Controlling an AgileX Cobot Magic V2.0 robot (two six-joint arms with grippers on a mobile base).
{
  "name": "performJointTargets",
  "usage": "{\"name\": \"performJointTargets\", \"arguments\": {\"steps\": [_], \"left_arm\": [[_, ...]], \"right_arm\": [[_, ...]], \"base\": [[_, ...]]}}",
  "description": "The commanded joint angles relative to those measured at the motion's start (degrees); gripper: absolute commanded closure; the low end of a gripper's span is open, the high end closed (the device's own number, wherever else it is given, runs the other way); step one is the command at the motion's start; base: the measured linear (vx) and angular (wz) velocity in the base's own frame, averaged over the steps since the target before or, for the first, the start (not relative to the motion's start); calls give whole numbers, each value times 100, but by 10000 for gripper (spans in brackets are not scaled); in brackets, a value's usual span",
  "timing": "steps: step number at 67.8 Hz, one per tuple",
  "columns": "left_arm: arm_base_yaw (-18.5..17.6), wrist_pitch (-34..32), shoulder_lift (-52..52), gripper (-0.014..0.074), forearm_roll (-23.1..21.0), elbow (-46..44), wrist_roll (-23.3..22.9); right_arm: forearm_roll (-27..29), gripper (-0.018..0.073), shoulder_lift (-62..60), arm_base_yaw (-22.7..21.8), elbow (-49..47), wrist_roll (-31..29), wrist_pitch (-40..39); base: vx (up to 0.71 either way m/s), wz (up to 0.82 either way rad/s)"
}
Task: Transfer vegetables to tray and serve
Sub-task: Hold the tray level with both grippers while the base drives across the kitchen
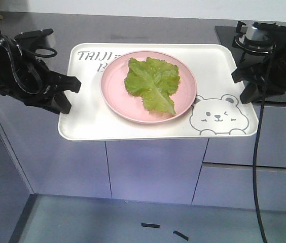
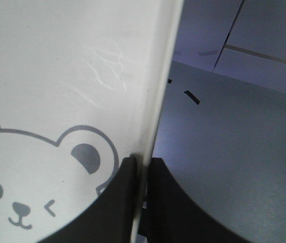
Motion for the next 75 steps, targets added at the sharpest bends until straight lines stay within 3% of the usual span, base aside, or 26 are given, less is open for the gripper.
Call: {"name": "performJointTargets", "arguments": {"steps": [1,75], "left_arm": [[-219,-304,-285,602,-1171,-217,241],[-219,-304,-285,602,-1171,-217,241]], "right_arm": [[1148,565,-331,164,-189,-181,-42],[1148,565,-331,164,-189,-181,-50]], "base": [[10,4],[10,8]]}}
